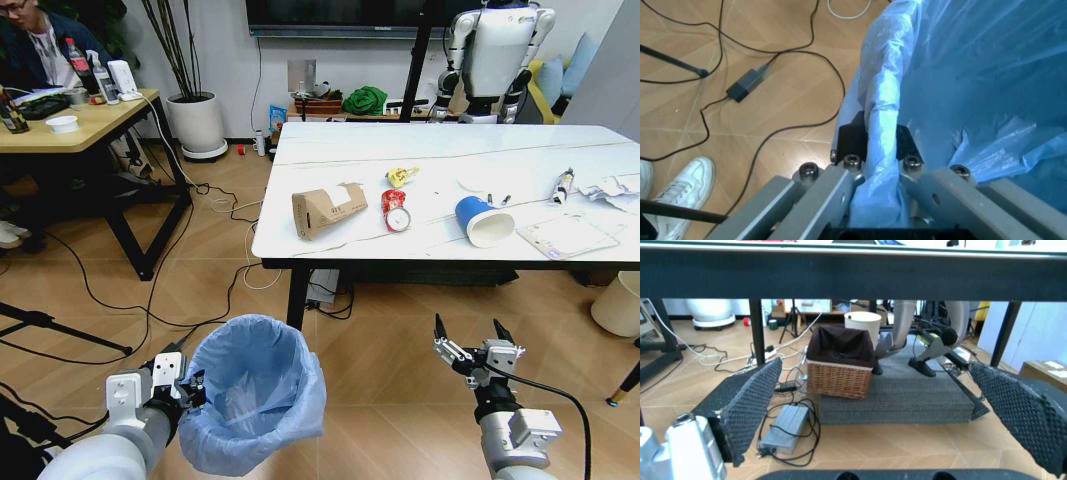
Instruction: Pick up the trash bin and place the trash from the table into it.
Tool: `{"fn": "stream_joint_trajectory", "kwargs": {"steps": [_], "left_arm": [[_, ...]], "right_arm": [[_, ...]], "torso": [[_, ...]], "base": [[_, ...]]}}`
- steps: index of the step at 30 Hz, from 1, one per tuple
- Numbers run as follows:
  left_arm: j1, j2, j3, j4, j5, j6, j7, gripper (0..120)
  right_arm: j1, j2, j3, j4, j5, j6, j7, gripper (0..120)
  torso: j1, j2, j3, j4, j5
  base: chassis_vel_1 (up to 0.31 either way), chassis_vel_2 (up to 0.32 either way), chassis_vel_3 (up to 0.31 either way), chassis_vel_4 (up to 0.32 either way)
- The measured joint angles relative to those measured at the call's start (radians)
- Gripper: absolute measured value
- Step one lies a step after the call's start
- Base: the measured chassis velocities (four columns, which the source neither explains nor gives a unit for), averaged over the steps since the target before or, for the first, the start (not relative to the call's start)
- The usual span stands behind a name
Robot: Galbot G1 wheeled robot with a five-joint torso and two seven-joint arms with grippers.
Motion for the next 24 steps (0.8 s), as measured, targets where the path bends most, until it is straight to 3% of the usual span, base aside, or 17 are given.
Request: {"fn": "stream_joint_trajectory", "kwargs": {"steps": [24], "left_arm": [[0.004, 0.002, -0.008, 0.0, -0.002, 0.0, 0.002, 0]], "right_arm": [[-0.009, 0.0, -0.004, 0.004, -0.003, 0.0, -0.002, 100]], "torso": [[0.046, 0.107, 0.061, 0.0, 0.0]], "base": [[0.0, 0.0, 0.0, 0.0]]}}
